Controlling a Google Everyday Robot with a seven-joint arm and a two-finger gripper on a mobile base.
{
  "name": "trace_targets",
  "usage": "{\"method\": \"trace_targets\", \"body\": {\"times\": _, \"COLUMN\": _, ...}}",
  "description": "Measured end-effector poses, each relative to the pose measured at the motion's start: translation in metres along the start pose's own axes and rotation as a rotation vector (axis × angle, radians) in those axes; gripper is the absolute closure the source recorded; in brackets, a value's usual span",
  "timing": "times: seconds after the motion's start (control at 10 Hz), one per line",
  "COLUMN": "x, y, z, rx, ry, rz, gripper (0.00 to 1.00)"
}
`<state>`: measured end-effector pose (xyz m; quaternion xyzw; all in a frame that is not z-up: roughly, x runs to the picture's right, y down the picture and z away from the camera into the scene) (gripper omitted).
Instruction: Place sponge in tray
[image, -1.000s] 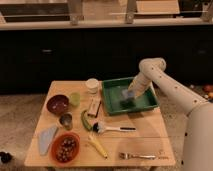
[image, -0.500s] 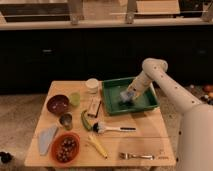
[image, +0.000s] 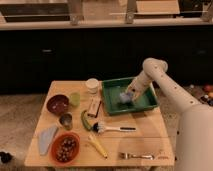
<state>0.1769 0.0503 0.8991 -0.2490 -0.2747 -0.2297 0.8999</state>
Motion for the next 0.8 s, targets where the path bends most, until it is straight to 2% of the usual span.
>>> {"method": "trace_targets", "body": {"times": 0.8, "x": -0.0026, "y": -0.0002, "z": -0.0064, "rx": 0.043, "ry": -0.033, "rz": -0.016, "gripper": 0.2}}
